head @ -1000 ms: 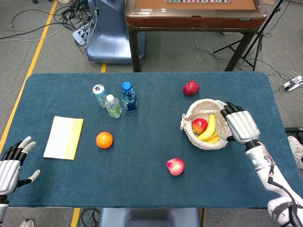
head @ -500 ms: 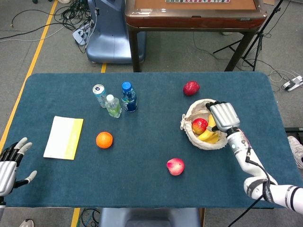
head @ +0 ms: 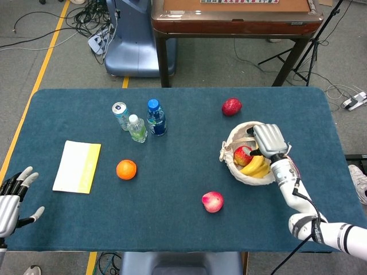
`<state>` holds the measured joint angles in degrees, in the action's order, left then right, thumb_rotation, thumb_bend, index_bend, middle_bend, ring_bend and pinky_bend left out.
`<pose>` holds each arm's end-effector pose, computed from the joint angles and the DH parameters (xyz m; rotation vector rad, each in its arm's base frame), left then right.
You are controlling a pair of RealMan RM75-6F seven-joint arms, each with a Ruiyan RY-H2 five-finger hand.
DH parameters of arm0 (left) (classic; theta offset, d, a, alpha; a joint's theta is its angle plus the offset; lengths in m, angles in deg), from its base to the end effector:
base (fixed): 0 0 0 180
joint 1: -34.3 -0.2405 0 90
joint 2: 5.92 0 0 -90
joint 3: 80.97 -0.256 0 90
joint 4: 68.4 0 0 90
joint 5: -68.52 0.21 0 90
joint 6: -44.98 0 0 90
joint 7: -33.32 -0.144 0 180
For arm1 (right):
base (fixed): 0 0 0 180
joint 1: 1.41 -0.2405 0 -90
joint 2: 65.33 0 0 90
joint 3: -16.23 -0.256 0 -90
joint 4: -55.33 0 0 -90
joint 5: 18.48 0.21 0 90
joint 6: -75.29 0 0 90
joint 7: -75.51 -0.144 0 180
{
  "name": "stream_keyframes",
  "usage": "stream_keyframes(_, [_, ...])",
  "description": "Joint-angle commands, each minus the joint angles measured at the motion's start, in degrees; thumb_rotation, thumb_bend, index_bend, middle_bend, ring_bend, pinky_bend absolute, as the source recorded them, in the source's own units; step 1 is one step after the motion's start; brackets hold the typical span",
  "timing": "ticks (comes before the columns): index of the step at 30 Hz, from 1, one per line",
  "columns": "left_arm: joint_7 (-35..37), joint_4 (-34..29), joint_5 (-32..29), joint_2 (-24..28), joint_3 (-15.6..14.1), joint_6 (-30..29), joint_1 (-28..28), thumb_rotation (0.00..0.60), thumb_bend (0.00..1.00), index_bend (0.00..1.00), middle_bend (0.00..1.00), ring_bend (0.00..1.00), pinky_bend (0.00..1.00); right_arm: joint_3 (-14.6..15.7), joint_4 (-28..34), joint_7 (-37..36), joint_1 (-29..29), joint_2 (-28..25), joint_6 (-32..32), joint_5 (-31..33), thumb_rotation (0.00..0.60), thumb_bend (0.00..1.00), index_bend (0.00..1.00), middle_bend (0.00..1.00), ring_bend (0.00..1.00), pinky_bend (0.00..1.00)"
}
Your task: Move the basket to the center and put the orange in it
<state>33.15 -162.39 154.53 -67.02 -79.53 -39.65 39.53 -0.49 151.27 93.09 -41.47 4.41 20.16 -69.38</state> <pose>-0.3106 0.1776 0.1689 -1.4139 -0.9009 -0.8722 -0.1723 -0.3718 0.1009 1.5890 -1.0469 0.9186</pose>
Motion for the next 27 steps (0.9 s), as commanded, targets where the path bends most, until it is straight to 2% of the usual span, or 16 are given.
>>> stream_keyframes(1, [0.1,0.2,-0.1,-0.1,-0.1,0.1,-0.1,0.6,0.25,0.15,0.05,0.06,0.09,-1.7,2.3,-3.1,0.1,-0.2,-0.8,0.2,0.6,0.29,0.8,0.75,0.86,0.93])
stream_keyframes(6, [0.1,0.3,0.0,-0.2,-0.1,0.2,0.0,0.6,0.25,0.15,0.05,0.06,0.09,-4.7,6.1,-8.0,-1.2,-0.1,0.3,0.7,0.6,0.29,0.8,0.75,0.86,0.93])
stream_keyframes(11, [-0.3,0.4,0.3,-0.1,-0.2,0.5,0.1,0.6,0.25,0.15,0.05,0.06,0.09,-6.4,6.5,-6.3,-5.1,2.4,0.2,2.0,0.6,0.29,0.8,0.73,0.85,0.93])
stream_keyframes(21, [0.1,0.2,0.2,0.4,0.0,-0.1,-0.2,0.6,0.25,0.15,0.05,0.06,0.09,-8.8,0.1,-1.3,-14.1,13.7,-3.1,7.0,0.6,0.29,0.8,0.68,0.81,0.92])
stream_keyframes(27, [0.5,0.6,0.2,0.5,-0.1,-0.4,-0.5,0.6,0.25,0.15,0.05,0.06,0.09,-9.2,-4.3,0.4,-17.5,18.4,-3.6,9.4,0.6,0.28,0.78,0.65,0.76,0.91])
